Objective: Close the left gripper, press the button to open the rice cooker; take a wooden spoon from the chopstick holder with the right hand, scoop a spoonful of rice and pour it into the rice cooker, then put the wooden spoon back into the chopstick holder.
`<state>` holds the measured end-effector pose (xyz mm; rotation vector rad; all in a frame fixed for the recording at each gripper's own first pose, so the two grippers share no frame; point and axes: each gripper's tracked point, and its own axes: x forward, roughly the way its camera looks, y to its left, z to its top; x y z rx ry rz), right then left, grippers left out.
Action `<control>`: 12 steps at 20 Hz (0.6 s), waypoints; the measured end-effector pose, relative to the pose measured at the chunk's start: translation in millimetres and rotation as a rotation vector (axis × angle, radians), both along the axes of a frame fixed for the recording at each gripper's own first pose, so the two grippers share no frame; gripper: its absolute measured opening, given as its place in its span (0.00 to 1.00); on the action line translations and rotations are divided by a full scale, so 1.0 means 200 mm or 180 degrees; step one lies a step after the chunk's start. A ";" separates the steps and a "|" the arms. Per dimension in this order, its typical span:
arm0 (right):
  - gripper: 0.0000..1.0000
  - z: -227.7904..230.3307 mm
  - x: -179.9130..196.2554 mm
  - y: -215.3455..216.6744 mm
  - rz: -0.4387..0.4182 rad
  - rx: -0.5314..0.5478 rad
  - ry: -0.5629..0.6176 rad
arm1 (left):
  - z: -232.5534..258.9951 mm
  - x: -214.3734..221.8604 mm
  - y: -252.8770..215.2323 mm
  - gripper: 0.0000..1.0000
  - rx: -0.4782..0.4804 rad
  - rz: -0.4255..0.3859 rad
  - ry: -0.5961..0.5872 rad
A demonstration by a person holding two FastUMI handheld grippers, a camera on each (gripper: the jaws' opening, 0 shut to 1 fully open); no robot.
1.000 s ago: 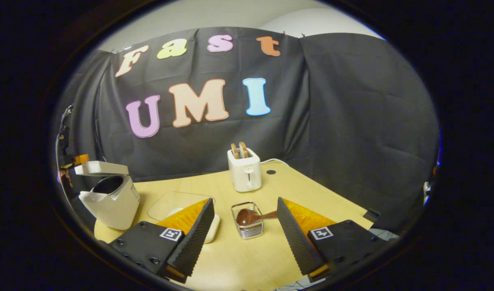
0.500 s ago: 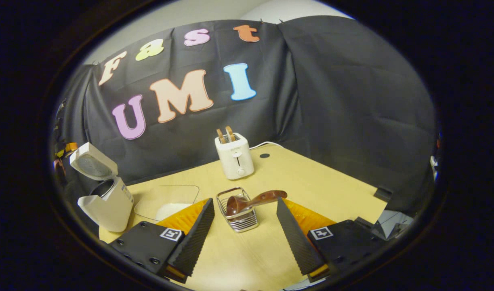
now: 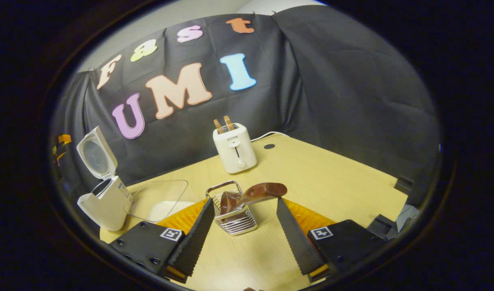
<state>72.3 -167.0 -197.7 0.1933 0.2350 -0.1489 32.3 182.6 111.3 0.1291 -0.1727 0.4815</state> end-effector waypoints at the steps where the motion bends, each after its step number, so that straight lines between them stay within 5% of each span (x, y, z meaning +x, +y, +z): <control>1: 0.98 0.00 0.03 0.00 0.0028 -0.0009 -0.0055 | -0.01 -0.04 0.01 0.95 0.0001 0.0067 0.0018; 10: 0.97 -0.05 0.31 0.01 0.0185 0.0094 -0.0275 | -0.13 -0.28 -0.01 0.97 0.0048 0.0470 0.0230; 12: 0.83 -0.06 0.34 0.02 0.0220 0.0152 -0.0273 | -0.13 -0.34 0.00 0.95 0.0064 0.0570 0.0250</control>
